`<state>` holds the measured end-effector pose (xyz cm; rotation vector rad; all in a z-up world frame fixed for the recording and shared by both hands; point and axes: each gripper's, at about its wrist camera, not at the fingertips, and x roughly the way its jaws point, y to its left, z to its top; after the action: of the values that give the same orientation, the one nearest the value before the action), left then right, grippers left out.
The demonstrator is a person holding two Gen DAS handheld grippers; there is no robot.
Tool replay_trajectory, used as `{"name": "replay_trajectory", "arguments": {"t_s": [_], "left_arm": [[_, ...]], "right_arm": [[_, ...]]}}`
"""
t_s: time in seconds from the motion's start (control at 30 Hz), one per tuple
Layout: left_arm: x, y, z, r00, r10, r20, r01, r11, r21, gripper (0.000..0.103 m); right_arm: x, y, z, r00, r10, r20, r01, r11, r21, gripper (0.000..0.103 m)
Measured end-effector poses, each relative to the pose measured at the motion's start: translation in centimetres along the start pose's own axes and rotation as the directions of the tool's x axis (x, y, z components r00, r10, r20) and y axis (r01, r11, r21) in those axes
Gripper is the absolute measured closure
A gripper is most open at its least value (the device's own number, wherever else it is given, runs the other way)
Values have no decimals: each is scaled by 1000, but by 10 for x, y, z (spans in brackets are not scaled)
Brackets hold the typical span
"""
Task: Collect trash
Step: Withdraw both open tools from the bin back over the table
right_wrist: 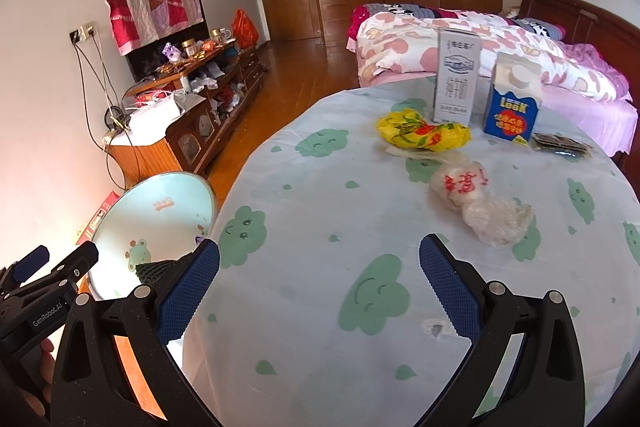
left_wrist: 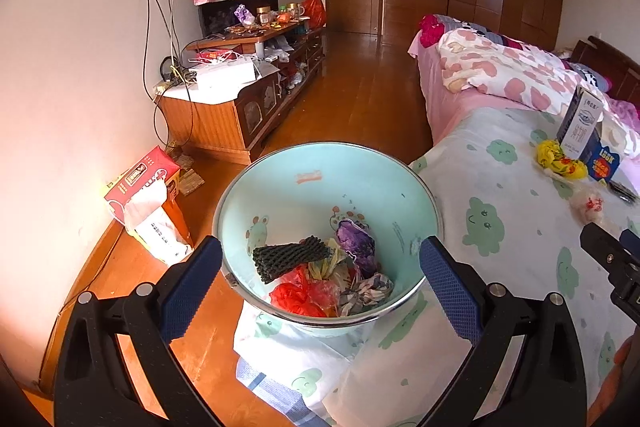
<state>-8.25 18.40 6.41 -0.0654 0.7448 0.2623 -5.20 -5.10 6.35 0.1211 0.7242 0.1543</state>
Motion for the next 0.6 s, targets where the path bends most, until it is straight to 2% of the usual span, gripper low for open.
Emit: {"name": "replay_trajectory", "arguments": {"t_s": [0.13,0.33,0.6], "left_arm": [[-2,-14,-3,999,-30,-17,30,999,19,6],[-3,-41,-10,997,-74,-32,77,994,81,6],[3,-80,-20,988,-137,-66,147,975,168,6]], "right_arm": [[-8,-13,-2,1000,-7,6,7,1000,19,5],[-21,-48,-8,998,-65,12,65,997,35,5],[-28,-115,-8,991,-137,-2,137,987,88,5]]}}
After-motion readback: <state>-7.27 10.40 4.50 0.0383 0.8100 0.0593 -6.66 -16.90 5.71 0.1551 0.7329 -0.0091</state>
